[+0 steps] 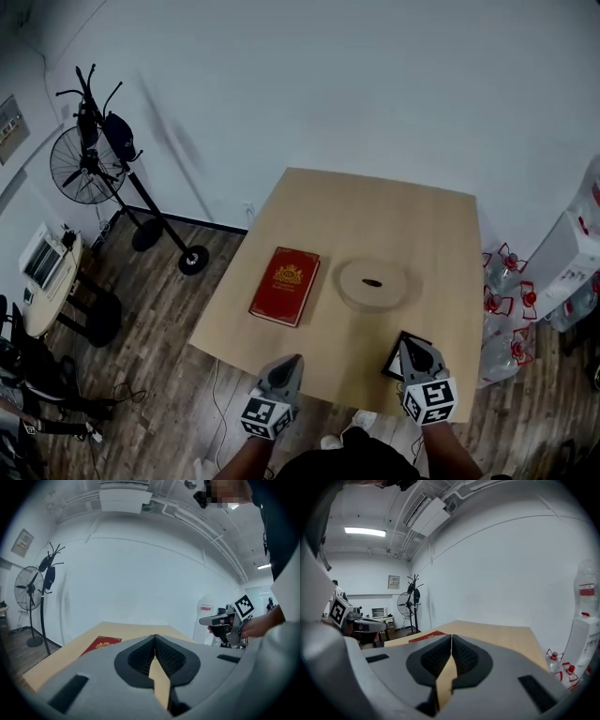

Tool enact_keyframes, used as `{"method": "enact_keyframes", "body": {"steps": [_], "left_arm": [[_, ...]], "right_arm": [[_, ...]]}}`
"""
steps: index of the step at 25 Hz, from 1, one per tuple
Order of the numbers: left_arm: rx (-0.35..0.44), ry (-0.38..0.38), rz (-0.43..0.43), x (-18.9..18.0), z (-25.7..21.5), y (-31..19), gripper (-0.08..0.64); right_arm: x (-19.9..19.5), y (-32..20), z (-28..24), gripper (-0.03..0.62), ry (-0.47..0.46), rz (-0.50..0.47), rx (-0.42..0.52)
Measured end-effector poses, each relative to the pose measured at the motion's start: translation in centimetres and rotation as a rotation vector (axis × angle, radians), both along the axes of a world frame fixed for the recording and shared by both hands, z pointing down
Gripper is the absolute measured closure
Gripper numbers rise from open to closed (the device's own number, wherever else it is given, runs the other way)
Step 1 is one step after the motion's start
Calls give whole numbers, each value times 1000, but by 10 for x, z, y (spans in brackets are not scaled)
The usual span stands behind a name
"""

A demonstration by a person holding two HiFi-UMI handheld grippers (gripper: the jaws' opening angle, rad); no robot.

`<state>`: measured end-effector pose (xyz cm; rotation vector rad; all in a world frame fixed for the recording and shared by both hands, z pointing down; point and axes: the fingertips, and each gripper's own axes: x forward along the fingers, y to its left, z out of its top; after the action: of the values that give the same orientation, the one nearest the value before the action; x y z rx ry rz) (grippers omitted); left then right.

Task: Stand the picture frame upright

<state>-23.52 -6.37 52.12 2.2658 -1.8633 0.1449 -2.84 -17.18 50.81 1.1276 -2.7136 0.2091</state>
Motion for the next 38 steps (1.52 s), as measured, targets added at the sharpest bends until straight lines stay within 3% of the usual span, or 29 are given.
{"method": "enact_keyframes", "body": {"steps": [13,24,33,38], "left_arm": [[-19,-29,119,45,1,-97,560],[-30,-31,172,65,3,-140,560],[-53,-13,275,56,16,-166,560],[-85,-25,309,38,29,-167,560]], "right_arm": [[35,-79,8,581,-28,68,-28],[43,-114,13,581,-39,54,-64],[29,-114,18,583,-108,124,-127],[26,-106,28,583,-80,172,-138]]}}
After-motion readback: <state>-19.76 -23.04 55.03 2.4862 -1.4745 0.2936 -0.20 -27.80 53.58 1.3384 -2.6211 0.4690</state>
